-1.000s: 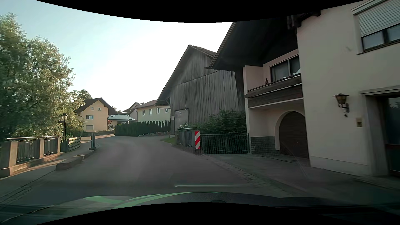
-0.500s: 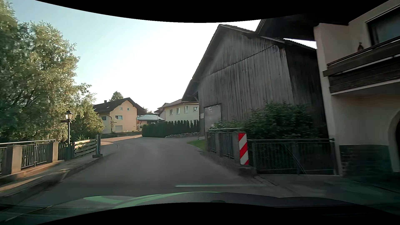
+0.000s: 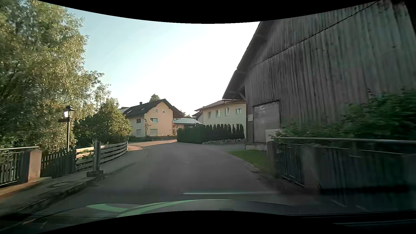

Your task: Follow the waypoints while adhering to traffic rules and regulations

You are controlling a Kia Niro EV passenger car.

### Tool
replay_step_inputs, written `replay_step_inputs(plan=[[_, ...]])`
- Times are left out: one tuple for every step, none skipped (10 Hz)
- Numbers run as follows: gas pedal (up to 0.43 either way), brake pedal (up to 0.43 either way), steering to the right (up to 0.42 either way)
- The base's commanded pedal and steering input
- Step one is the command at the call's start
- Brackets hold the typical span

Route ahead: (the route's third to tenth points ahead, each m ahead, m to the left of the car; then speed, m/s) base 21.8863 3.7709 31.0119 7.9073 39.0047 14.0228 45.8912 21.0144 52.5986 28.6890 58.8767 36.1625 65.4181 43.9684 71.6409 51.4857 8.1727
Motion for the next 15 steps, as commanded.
replay_step_inputs(plan=[[0.098, 0.0, -0.084], [0.098, 0.0, -0.065], [0.098, 0.0, -0.049], [0.098, 0.0, -0.037], [0.098, 0.0, -0.027], [0.098, 0.0, -0.018], [0.098, 0.0, -0.014], [0.098, 0.0, -0.007], [0.098, 0.0, -0.005], [0.098, 0.0, -0.005], [0.098, 0.0, -0.005], [0.11, 0.0, -0.005], [0.118, 0.0, -0.006], [0.118, 0.0, -0.008], [0.118, 0.0, -0.022]])
